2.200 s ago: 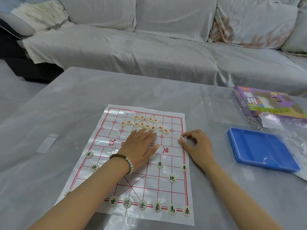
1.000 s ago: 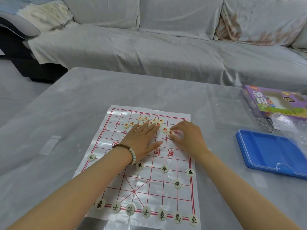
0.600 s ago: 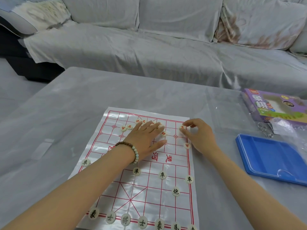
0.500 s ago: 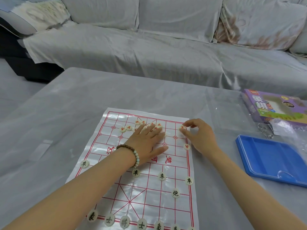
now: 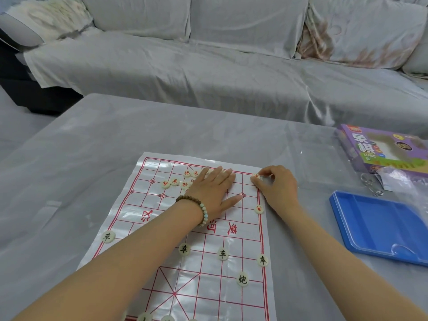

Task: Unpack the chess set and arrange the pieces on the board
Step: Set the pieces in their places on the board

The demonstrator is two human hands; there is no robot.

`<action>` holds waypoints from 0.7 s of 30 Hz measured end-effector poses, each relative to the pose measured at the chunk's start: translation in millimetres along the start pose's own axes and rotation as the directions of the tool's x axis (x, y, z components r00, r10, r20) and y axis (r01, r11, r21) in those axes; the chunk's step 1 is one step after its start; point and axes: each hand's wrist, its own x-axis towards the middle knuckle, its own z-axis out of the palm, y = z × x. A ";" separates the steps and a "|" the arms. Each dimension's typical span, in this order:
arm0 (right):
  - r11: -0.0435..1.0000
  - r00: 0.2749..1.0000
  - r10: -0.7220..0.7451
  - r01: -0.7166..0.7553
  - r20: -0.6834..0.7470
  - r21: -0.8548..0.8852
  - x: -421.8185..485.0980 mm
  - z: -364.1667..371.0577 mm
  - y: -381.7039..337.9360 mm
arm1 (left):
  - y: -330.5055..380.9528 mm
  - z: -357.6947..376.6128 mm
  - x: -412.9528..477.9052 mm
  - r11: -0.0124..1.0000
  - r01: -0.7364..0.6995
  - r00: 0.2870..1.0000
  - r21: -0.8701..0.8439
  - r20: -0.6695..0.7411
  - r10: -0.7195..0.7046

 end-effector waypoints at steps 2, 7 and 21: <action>1.000 0.999 -0.023 0.024 -0.024 0.020 -3.5 3.3 4.9 | 1.1 -2.5 5.4 1.000 -0.002 1.000 0.000 -0.002 0.002; 0.993 0.999 -0.015 0.019 -0.036 0.118 -4.1 5.7 13.0 | 1.5 -6.4 11.1 1.000 -0.021 1.000 0.019 0.012 0.021; 0.985 0.998 0.035 -0.026 -0.052 0.169 -3.2 6.2 14.8 | 3.1 -4.5 8.2 1.000 -0.009 1.000 0.020 -0.001 0.009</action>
